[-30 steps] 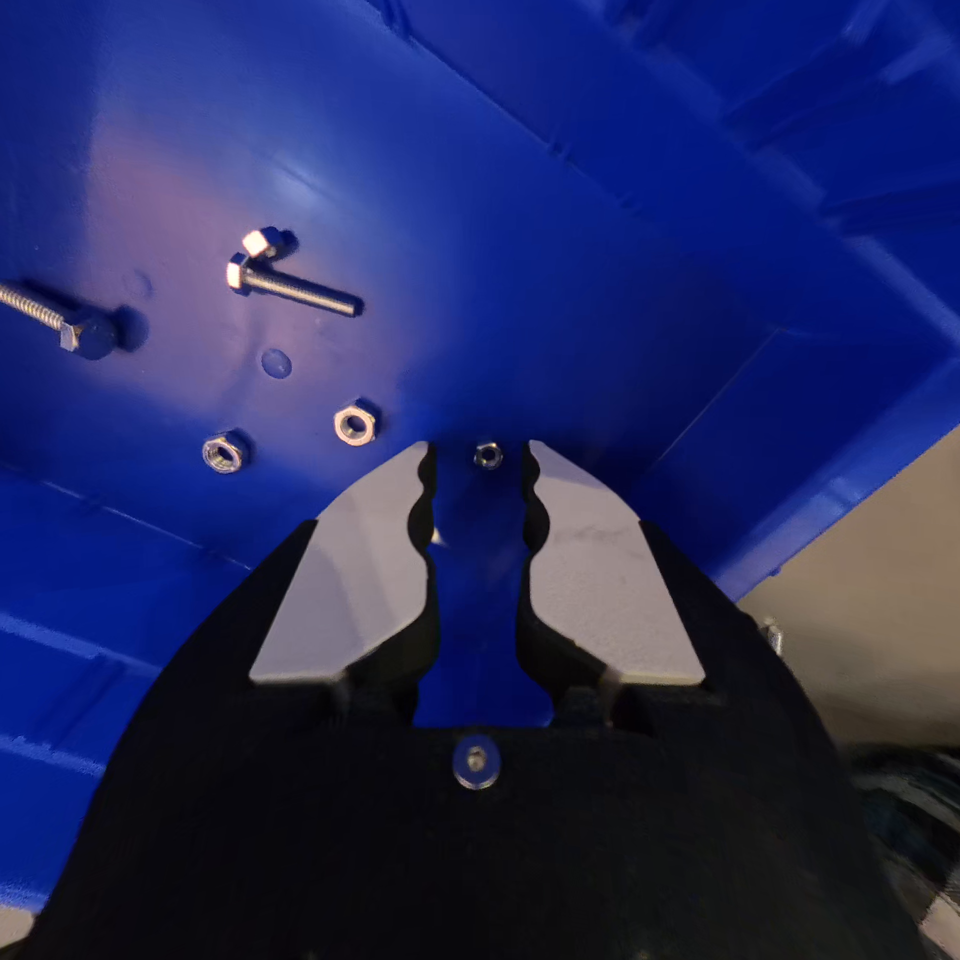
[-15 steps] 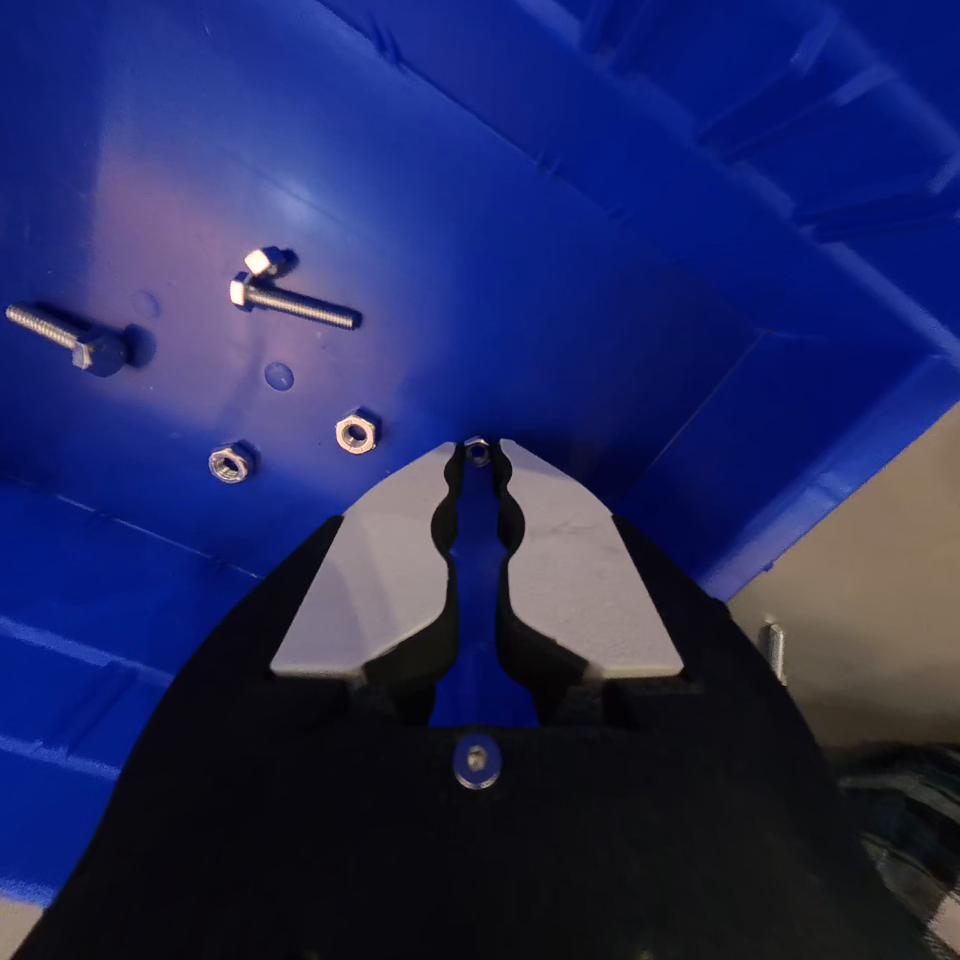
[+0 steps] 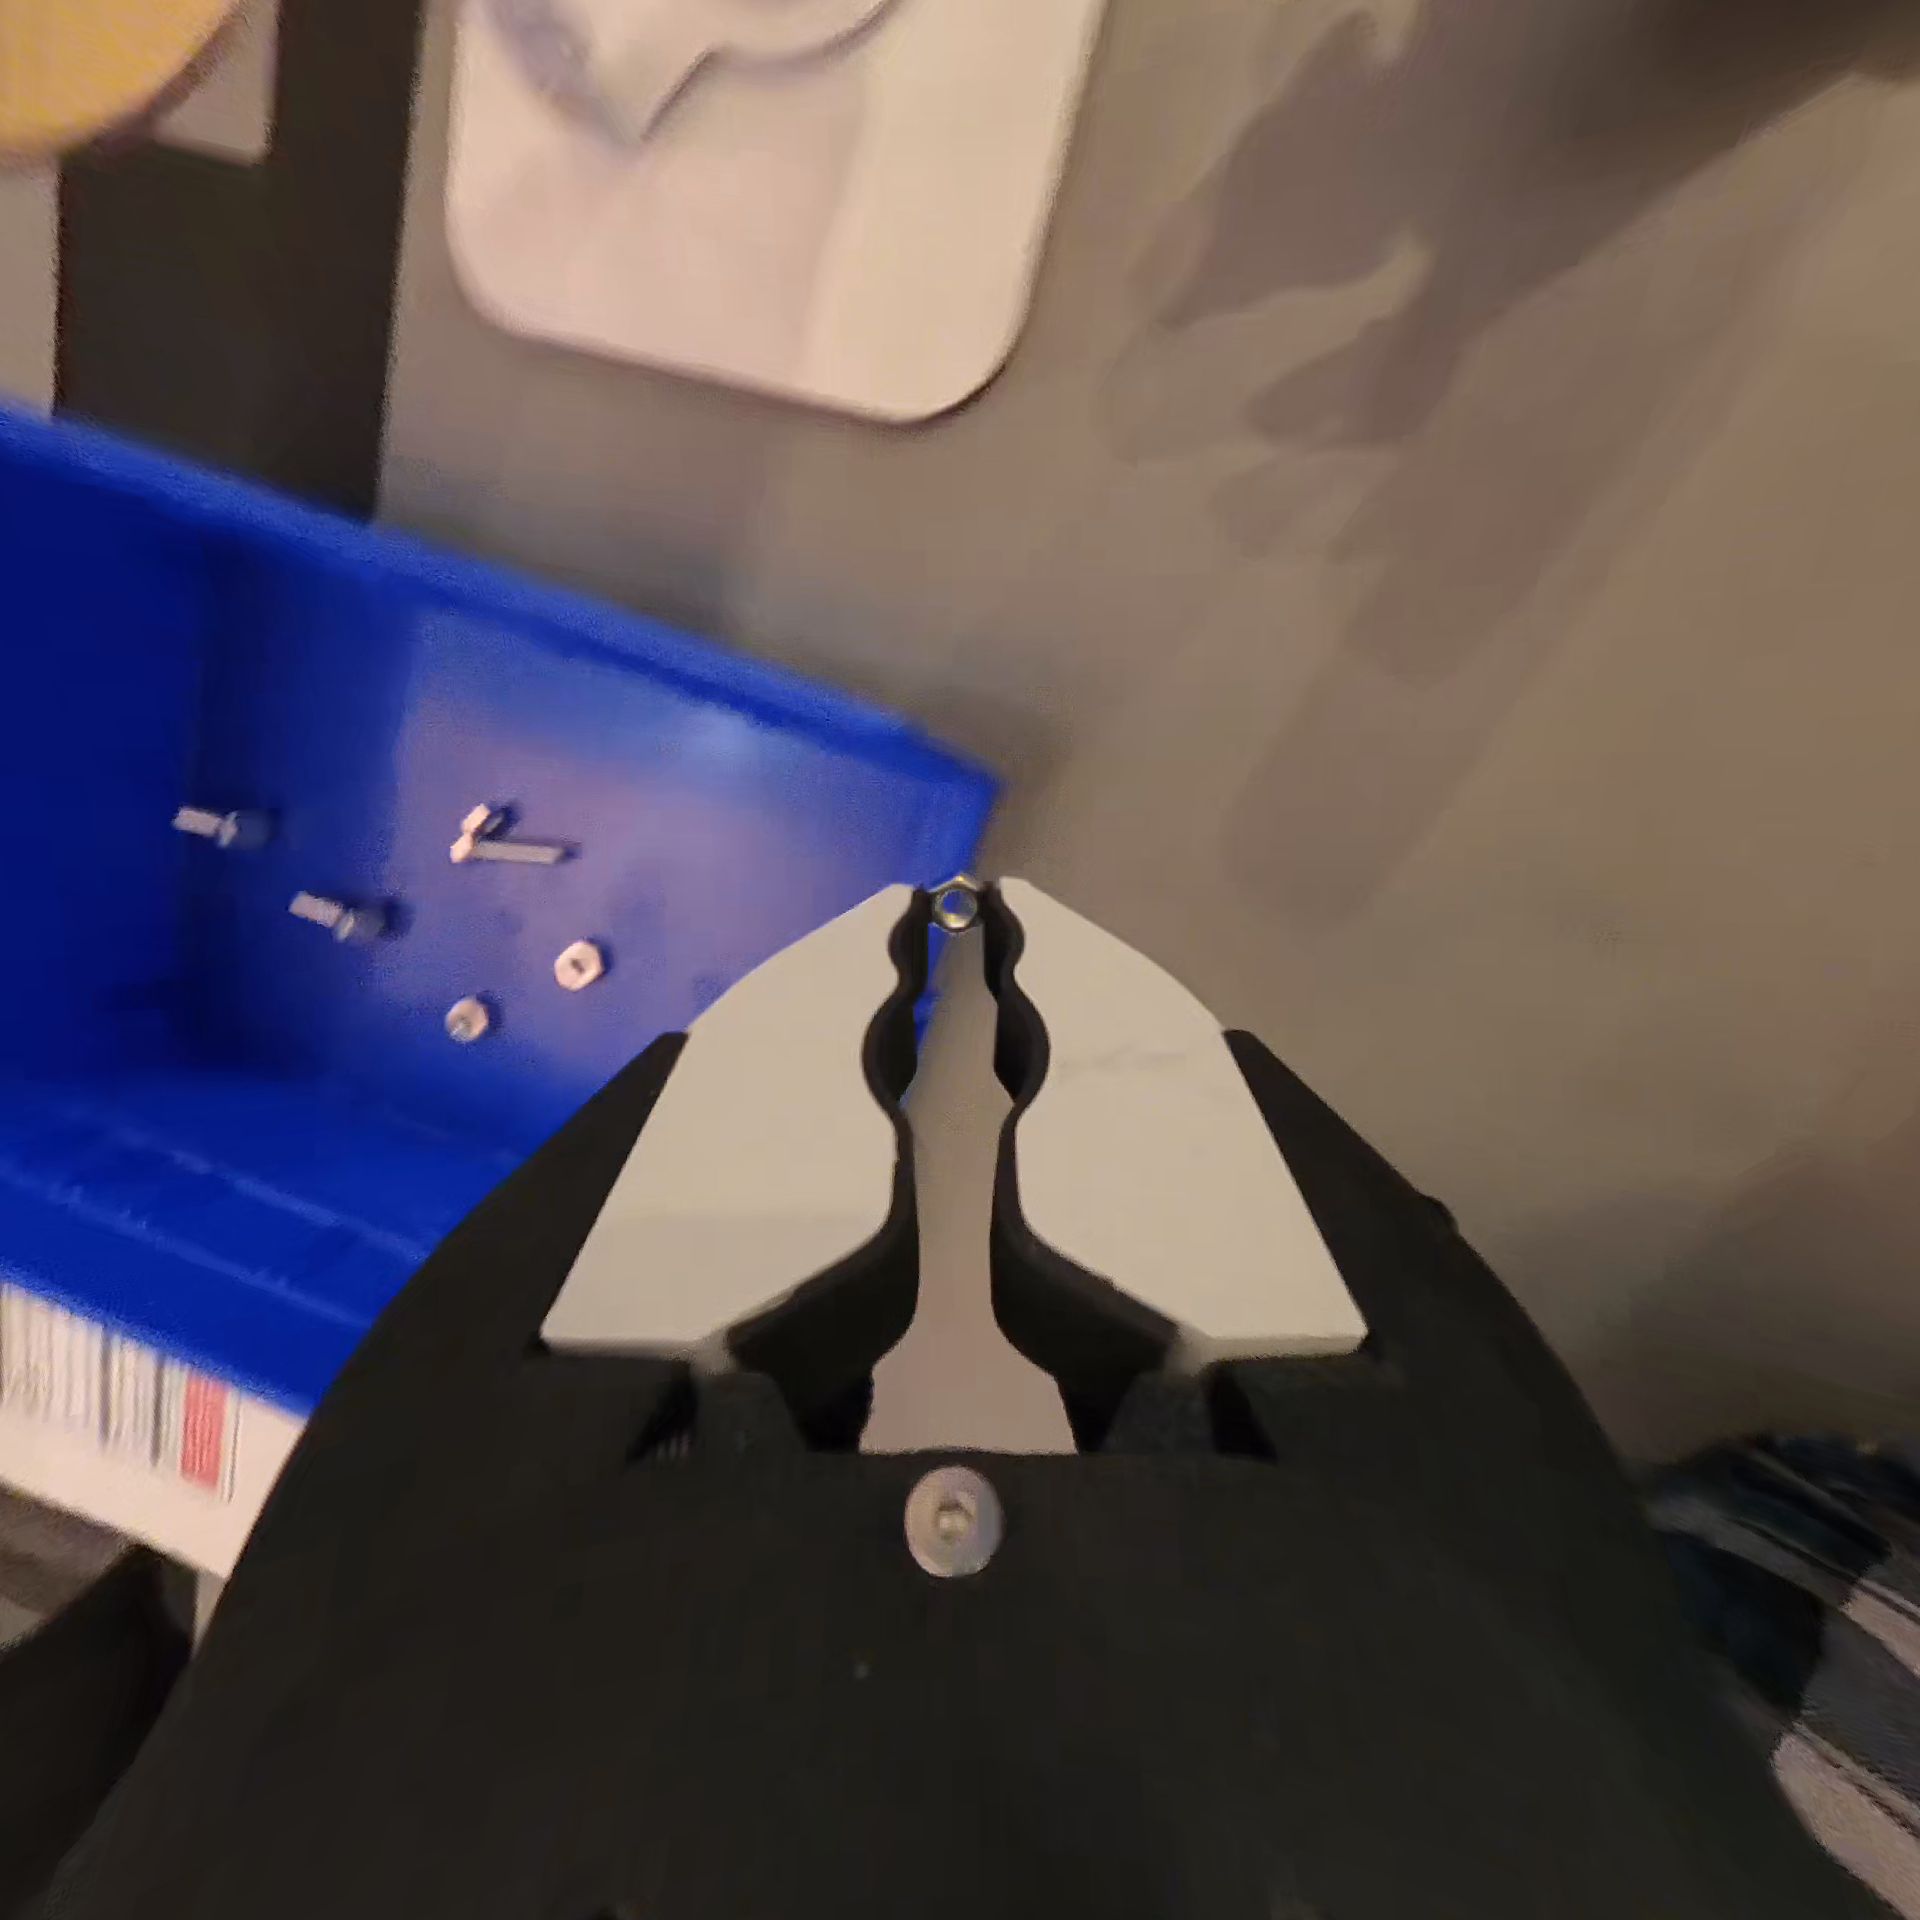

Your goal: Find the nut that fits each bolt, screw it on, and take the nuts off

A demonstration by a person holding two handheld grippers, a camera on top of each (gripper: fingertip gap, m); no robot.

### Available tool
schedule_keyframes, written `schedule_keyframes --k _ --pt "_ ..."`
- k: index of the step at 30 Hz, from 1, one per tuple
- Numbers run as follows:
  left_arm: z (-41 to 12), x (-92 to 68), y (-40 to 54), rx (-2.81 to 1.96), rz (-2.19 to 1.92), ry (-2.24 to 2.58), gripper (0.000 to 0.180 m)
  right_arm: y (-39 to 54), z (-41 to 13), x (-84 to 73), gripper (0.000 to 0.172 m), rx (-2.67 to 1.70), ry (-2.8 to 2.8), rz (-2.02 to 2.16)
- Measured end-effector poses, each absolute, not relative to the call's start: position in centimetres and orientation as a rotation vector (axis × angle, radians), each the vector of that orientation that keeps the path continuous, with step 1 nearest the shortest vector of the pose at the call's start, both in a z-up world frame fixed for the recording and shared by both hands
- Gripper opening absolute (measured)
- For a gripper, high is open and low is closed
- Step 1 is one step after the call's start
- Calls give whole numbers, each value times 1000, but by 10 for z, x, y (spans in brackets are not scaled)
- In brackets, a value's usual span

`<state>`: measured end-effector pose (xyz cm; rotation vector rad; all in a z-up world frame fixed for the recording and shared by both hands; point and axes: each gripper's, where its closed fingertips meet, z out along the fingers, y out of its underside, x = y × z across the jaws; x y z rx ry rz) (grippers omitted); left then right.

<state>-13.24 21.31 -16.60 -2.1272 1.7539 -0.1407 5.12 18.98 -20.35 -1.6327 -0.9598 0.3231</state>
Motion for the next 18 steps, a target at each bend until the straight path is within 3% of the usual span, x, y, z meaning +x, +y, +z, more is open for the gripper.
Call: schedule_keyframes --k 1,8,18 --pt "-169 -120 198 -2094 -152 1800 10 190 -203 51 44 -1632 -960 322" --pt "-230 -52 120 -2008 -183 2096 10 191 -204 54 43 -1636 -957 316" --pt "-273 -36 104 -2040 -243 2173 10 192 -205 55 43 -1643 -963 309"
